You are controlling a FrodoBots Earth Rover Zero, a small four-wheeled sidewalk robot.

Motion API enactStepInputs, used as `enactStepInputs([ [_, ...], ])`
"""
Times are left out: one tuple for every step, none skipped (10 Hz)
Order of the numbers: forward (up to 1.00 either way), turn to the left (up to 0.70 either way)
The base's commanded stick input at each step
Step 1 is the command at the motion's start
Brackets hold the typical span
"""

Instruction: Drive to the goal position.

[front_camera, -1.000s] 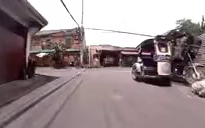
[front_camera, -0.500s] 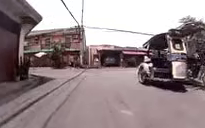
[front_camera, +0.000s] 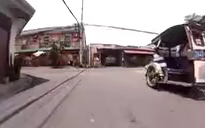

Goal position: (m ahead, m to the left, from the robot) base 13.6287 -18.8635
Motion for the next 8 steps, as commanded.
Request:
enactStepInputs([
  [1.0,0.0],
  [1.0,0.0],
  [1.0,-0.12],
  [1.0,-0.4],
  [1.0,-0.4],
  [1.0,-0.21],
  [1.0,0.0],
  [1.0,0.0],
])
